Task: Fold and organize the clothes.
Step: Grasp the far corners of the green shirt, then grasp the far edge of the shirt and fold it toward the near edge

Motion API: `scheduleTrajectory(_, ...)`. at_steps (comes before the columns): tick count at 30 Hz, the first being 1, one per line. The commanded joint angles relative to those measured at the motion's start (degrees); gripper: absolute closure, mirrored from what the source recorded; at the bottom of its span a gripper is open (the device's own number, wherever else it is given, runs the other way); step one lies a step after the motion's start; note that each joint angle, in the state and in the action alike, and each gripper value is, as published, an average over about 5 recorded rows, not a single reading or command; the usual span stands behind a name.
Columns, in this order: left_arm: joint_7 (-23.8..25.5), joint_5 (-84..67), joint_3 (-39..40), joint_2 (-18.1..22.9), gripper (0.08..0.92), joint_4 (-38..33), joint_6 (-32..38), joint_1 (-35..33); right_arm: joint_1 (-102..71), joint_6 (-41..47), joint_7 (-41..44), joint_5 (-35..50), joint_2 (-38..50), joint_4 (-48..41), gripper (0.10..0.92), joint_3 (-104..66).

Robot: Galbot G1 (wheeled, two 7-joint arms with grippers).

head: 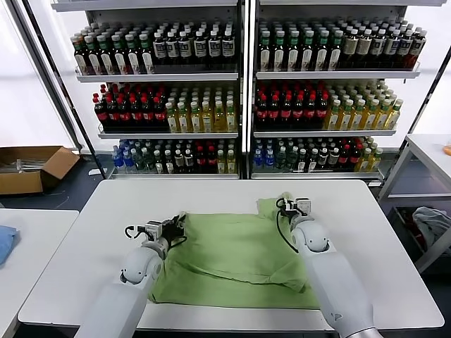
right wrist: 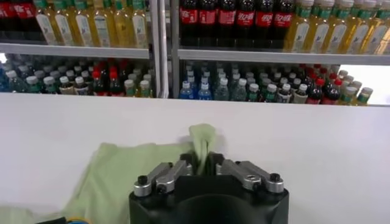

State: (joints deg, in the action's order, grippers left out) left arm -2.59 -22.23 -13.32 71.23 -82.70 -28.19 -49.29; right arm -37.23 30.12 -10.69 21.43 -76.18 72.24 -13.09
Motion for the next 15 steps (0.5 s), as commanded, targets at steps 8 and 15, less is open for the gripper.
scheduleTrajectory(8, -1.09, 2.89, -0.8, -0.45, 0.911, -2.82, 6.86, -1.0, -2.92, -1.59, -0.71, 0.3, -0.36, 12.38, 0.919, -2.21)
scheduleTrajectory(15, -1.57, 3.18, -1.63, -1.35, 0.911, -8.67, 9.68, -2.84, -6.59, -2.01, -1.62, 0.58, -0.49, 20.43, 0.919, -2.99)
